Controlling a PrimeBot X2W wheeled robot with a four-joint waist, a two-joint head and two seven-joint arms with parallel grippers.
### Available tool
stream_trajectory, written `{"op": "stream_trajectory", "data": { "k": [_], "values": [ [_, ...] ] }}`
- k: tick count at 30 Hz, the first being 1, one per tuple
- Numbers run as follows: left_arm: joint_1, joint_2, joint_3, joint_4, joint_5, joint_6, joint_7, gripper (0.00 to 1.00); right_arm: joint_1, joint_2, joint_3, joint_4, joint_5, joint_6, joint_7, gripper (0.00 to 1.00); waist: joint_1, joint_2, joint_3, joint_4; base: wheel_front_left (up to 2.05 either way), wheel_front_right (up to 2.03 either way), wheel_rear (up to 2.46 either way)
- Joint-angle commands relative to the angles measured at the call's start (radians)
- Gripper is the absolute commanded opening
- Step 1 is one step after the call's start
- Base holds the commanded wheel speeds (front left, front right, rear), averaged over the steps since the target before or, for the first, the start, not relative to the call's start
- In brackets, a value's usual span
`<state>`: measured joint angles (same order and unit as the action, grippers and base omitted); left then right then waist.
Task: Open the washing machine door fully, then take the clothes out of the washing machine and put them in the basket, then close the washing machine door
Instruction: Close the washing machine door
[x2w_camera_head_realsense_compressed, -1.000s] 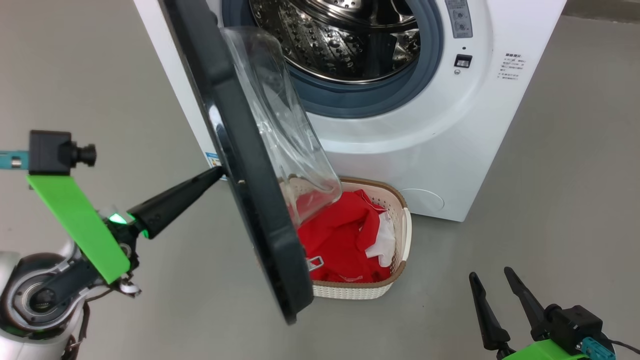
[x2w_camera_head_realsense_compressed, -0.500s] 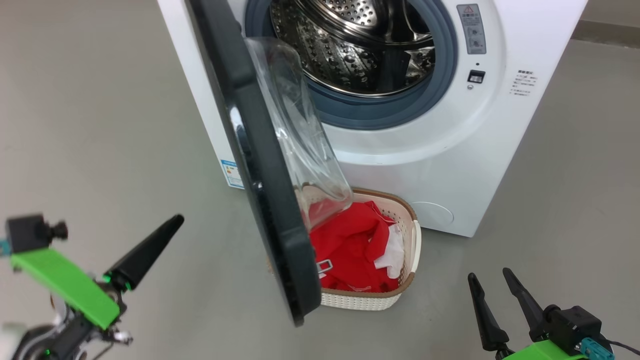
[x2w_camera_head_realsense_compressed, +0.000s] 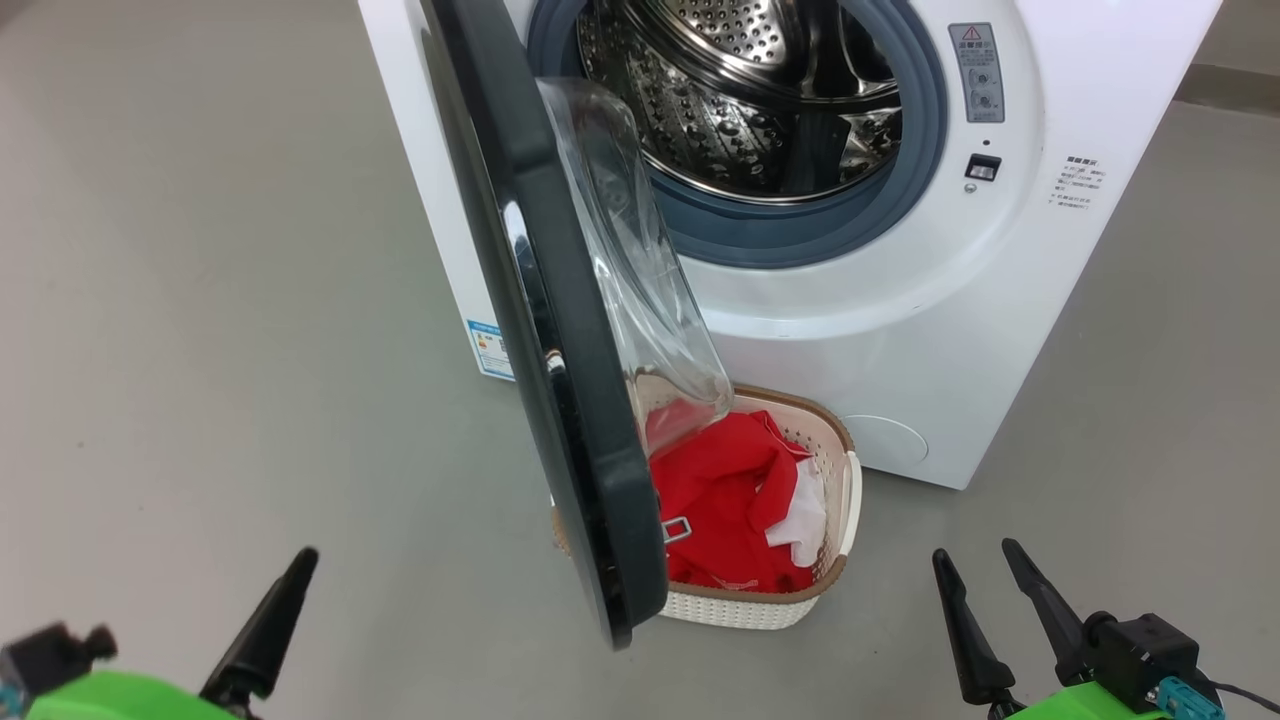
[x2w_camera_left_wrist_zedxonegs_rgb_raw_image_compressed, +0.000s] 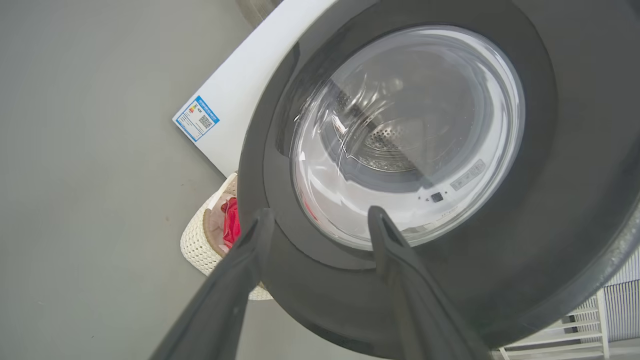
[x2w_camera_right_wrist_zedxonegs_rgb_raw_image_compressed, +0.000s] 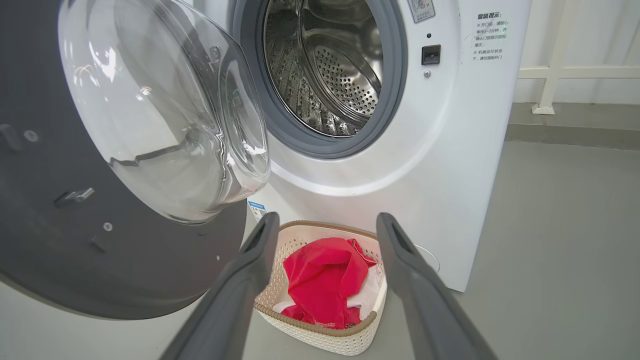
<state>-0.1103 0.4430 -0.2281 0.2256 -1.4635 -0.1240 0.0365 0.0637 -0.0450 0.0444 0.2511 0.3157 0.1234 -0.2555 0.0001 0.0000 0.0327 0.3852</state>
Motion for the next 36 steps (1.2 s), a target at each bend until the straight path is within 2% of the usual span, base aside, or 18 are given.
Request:
{"op": "stream_trajectory", "data": {
  "k": [1, 8, 13, 16, 19, 22, 25, 30, 33, 36],
  "values": [
    [-0.009, 0.022, 0.045, -0.005, -0.006, -0.007, -0.036, 1.0, -0.007, -0.005, 0.026, -0.022, 0.004, 0.007, -0.006, 1.0, -0.0001, 0.0, -0.001, 0.0, 0.0, 0.0, 0.0],
    [0.053, -0.021, 0.032, 0.036, -0.005, -0.007, -0.179, 1.0, -0.01, -0.005, 0.024, -0.021, 0.006, 0.007, -0.006, 1.0, -0.0001, 0.0, 0.001, 0.004, 0.0, 0.0, 0.0],
    [0.064, -0.018, -0.031, 0.091, 0.11, -0.007, -0.275, 1.0, -0.013, -0.005, 0.026, -0.017, 0.006, 0.007, -0.006, 1.0, -0.0001, 0.0, 0.002, 0.007, 0.0, 0.0, 0.0],
    [0.061, -0.035, -0.027, 0.14, 0.193, -0.007, -0.296, 1.0, -0.016, -0.005, 0.026, -0.014, 0.006, 0.007, -0.006, 1.0, -0.0001, 0.0, 0.002, 0.005, 0.0, 0.0, 0.0],
    [0.059, -0.079, 0.057, 0.16, 0.34, -0.007, -0.298, 1.0, -0.018, -0.005, 0.022, -0.013, 0.008, 0.007, -0.006, 1.0, -0.0001, 0.0, 0.0, 0.004, 0.0, 0.0, 0.0],
    [0.075, -0.131, 0.142, 0.159, 0.534, -0.007, -0.298, 1.0, -0.019, -0.005, 0.02, -0.012, 0.009, 0.007, -0.006, 1.0, -0.0001, 0.0, -0.003, 0.0, 0.0, 0.0, 0.0],
    [0.093, -0.167, 0.202, 0.131, 0.77, -0.007, -0.298, 1.0, -0.018, -0.005, 0.018, -0.011, 0.01, 0.007, -0.006, 1.0, -0.0001, 0.0, -0.005, -0.003, 0.0, 0.0, 0.0],
    [0.124, -0.25, 0.296, 0.049, 1.082, -0.007, -0.298, 1.0, -0.017, -0.005, 0.015, -0.011, 0.011, 0.007, -0.006, 1.0, -0.0001, 0.0, -0.006, -0.009, 0.0, 0.0, 0.0],
    [0.143, -0.285, 0.325, -0.007, 1.223, -0.007, -0.298, 1.0, -0.016, -0.005, 0.014, -0.012, 0.01, 0.007, -0.006, 1.0, -0.0001, 0.0, -0.007, -0.011, 0.0, 0.0, 0.0],
    [0.162, -0.31, 0.331, -0.047, 1.308, -0.007, -0.298, 1.0, -0.014, -0.005, 0.013, -0.013, 0.009, 0.007, -0.006, 1.0, -0.0001, 0.0, -0.009, -0.013, 0.0, 0.0, 0.0]
  ]
}}
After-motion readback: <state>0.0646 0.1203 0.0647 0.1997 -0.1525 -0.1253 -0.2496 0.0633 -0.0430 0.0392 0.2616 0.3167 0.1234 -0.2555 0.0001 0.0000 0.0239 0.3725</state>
